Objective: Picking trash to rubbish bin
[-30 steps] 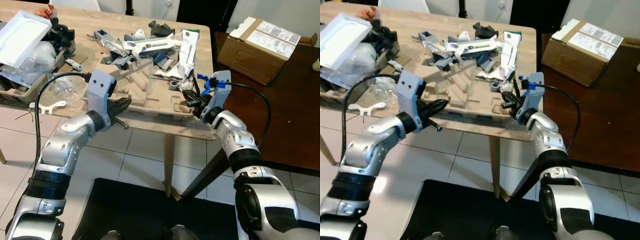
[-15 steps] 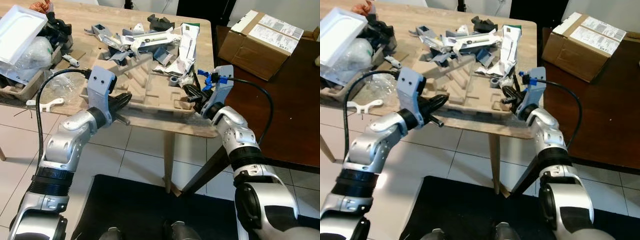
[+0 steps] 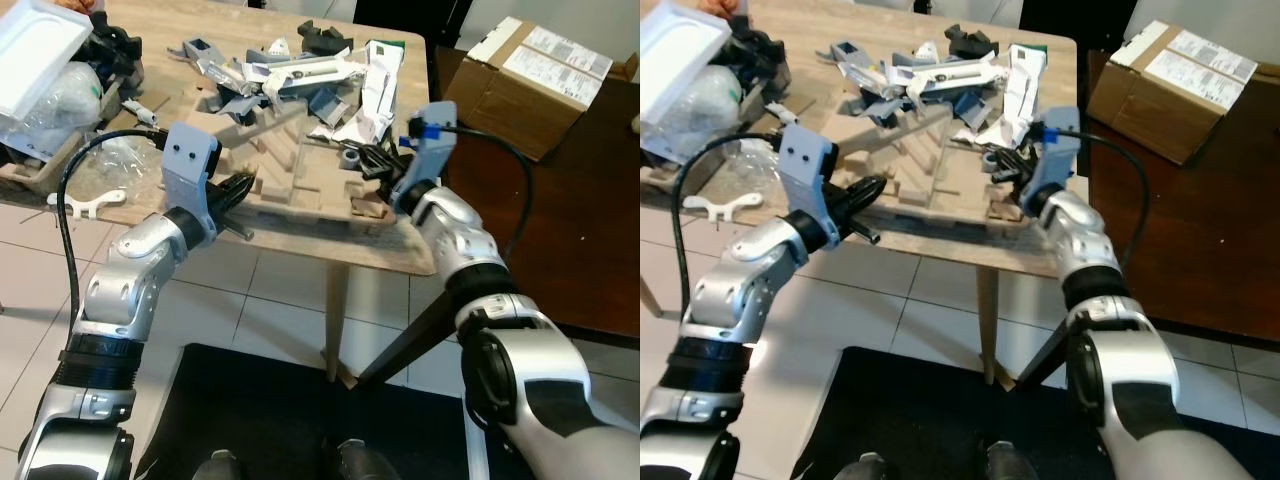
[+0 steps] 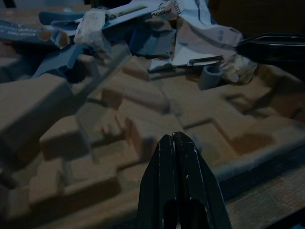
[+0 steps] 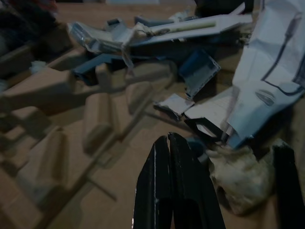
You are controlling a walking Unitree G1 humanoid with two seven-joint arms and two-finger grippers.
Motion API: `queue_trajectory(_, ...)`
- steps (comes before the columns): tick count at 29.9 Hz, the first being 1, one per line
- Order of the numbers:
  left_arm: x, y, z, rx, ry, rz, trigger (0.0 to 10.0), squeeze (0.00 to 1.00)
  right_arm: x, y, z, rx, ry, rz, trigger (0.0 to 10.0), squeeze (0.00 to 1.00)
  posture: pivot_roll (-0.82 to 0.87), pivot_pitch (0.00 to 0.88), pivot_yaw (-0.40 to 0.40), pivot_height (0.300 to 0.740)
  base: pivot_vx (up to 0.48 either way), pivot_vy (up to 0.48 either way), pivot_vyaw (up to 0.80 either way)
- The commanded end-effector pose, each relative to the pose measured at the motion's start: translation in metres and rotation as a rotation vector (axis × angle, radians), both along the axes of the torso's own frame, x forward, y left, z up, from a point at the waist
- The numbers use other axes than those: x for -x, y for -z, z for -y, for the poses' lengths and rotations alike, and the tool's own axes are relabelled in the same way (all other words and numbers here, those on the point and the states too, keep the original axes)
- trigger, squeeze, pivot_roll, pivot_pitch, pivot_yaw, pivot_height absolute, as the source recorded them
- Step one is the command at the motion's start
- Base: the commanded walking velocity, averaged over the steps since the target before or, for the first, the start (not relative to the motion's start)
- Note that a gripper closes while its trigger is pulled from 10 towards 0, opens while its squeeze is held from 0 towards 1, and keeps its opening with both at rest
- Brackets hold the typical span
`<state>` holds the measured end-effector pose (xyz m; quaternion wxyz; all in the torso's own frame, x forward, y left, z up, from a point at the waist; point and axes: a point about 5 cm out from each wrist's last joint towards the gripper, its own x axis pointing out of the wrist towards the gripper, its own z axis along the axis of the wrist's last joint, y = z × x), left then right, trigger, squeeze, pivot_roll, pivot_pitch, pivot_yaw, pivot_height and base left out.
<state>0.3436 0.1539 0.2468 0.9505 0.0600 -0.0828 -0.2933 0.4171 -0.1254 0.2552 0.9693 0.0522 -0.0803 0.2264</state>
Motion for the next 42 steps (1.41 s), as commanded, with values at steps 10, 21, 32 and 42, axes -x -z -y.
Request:
queue_trajectory(10, -0.003, -0.021, 0.013, -0.051, 0.06, 0.074, 10.0, 0.0, -0.006, 0.004, -0.004, 0.047, 0.097, -0.073, 10.0, 0.38, 0.09, 0.292, -0.127, 0.74, 0.0, 0.0, 0.0)
queue_trajectory(21, 0.001, -0.04, 0.024, -0.063, 0.115, 0.119, 10.0, 0.0, -0.009, 0.003, -0.002, -0.004, 0.147, -0.134, 10.0, 1.0, 0.11, 0.319, -0.146, 0.74, 0.0, 0.0, 0.0)
queue_trajectory(32, 0.004, -0.045, 0.028, -0.07, 0.136, 0.122, 10.0, 0.0, -0.009, 0.006, -0.008, 0.021, 0.152, -0.147, 10.0, 1.0, 0.14, 0.335, -0.156, 0.74, 0.0, 0.0, 0.0)
queue_trajectory(42, 0.006, -0.045, 0.028, -0.082, 0.141, 0.116, 10.0, 0.0, -0.007, 0.013, -0.019, 0.059, 0.117, -0.185, 10.0, 0.0, 0.15, 0.339, -0.158, 0.74, 0.0, 0.0, 0.0)
